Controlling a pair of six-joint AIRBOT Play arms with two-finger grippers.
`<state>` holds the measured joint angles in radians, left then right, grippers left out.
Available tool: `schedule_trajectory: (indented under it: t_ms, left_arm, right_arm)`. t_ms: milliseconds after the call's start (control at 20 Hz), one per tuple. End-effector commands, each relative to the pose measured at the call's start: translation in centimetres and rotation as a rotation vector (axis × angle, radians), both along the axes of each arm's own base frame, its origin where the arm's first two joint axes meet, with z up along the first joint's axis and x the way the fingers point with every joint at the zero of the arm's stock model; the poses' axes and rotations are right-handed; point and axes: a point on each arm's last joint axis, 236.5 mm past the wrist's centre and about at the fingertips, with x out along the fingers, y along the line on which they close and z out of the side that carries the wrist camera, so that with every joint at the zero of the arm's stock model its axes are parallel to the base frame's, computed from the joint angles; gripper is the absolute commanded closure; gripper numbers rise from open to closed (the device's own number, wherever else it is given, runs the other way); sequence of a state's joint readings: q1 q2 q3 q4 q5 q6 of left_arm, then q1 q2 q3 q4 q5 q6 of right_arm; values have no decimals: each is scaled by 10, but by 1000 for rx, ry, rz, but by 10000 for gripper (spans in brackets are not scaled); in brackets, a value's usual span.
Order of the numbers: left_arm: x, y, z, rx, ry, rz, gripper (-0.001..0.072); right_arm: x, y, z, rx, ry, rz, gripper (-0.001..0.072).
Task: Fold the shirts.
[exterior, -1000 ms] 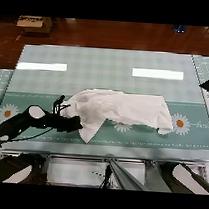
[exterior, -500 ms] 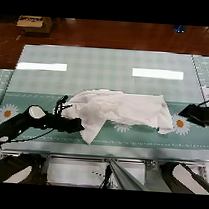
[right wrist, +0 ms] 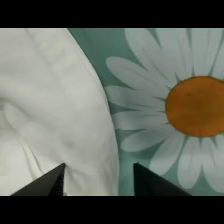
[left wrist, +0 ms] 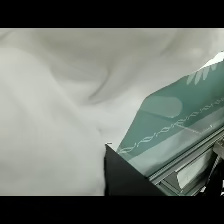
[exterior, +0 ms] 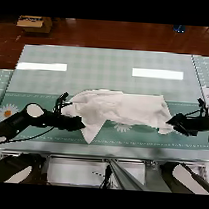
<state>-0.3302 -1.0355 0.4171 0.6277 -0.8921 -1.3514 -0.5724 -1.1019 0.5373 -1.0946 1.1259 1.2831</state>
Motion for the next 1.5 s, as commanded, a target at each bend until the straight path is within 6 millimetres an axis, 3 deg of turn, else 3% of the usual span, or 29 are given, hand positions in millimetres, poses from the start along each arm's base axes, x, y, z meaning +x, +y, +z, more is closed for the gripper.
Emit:
schedule_trajectory:
  t_ms: [0,100,150,250,350,450,550,650,700,800,900,1050,1200,1300,1450]
  left_arm:
    - [13,-5,15,-17,-45,-9,690]
    - [25,-10,27,-29,-89,-17,690]
    - [33,-12,37,-39,-120,-20,690]
    - [58,-16,74,-71,-235,-32,690]
    - [96,-9,139,-112,-406,3,690]
    - [133,17,232,-140,-638,90,690]
    - [151,56,339,-139,-901,193,690]
    - [142,99,445,-101,-1163,296,690]
    - [131,115,487,-74,-1269,336,691]
    - [99,134,557,-31,-1448,397,690]
    - [63,135,605,-11,-1580,415,690]
    - [17,123,641,13,-1710,394,691]
    - [-8,125,636,116,-1711,401,691]
    - [-7,138,605,220,-1583,424,691]
    - [19,164,535,367,-1316,409,691]
  right_arm:
    - [4,15,-10,50,-36,-47,382]
    - [25,29,5,119,-149,-29,684]
    - [38,35,18,156,-207,-21,683]
    - [68,46,65,235,-354,51,683]
    - [100,47,131,267,-516,108,684]
    - [128,42,218,223,-730,155,684]
    - [139,37,309,105,-925,188,684]
    - [131,40,396,-23,-1107,215,684]
    - [123,44,434,-66,-1183,211,684]
    - [99,57,500,-149,-1329,206,684]
    - [70,73,545,-201,-1435,198,684]
    - [31,86,578,-297,-1489,175,684]
    - [2,68,574,-516,-1405,116,684]
    - [-13,50,541,-598,-1228,83,684]
    - [-31,37,467,-570,-889,163,684]
